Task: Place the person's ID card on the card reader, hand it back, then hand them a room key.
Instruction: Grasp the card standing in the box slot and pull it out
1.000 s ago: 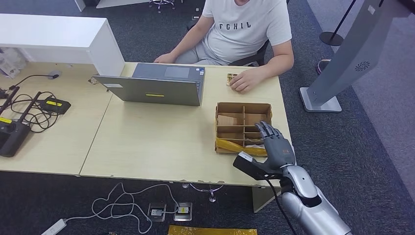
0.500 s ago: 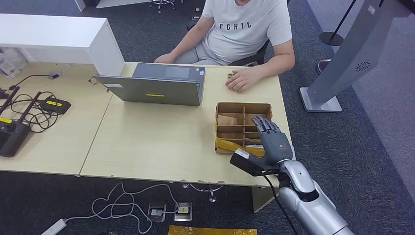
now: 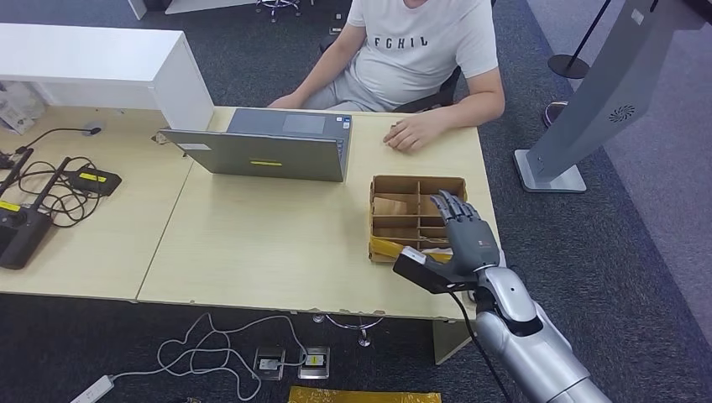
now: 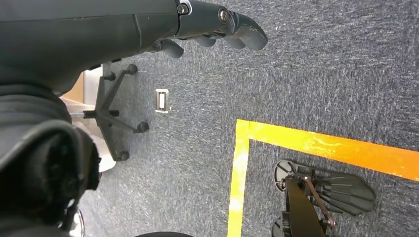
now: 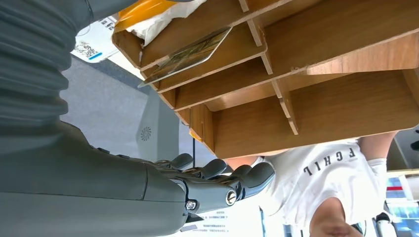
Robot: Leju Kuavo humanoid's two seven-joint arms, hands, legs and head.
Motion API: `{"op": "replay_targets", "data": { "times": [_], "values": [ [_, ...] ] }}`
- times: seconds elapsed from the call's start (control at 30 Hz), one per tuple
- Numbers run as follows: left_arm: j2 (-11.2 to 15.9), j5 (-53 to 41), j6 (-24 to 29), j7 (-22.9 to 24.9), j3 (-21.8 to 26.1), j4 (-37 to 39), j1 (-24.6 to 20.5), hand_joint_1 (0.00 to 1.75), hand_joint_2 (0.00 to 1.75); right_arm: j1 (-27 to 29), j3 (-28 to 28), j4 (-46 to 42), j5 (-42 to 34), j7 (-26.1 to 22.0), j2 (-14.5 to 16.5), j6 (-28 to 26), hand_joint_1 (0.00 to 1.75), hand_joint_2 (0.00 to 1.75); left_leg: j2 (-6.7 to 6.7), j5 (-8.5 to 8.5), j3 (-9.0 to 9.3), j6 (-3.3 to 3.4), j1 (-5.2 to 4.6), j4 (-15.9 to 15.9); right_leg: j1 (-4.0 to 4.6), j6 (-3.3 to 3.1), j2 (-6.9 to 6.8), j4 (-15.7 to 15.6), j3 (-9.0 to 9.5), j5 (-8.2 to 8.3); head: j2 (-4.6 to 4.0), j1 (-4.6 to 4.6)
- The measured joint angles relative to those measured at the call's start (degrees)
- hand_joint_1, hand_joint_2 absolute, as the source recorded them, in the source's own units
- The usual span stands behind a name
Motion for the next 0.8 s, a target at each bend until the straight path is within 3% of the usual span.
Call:
{"op": "replay_targets", "data": {
  "times": [0.8],
  "values": [
    [0.0,0.1,0.0,0.0,0.0,0.0,0.0,0.0,0.0,-0.5,-2.5,3.4,2.8,0.5,0.6,1.6,0.0,1.75,0.0,0.0,0.02,0.0,0.0,0.0,0.0,0.0,0.04,0.0,-0.01,0.0,0.0,0.0]
  ]
}}
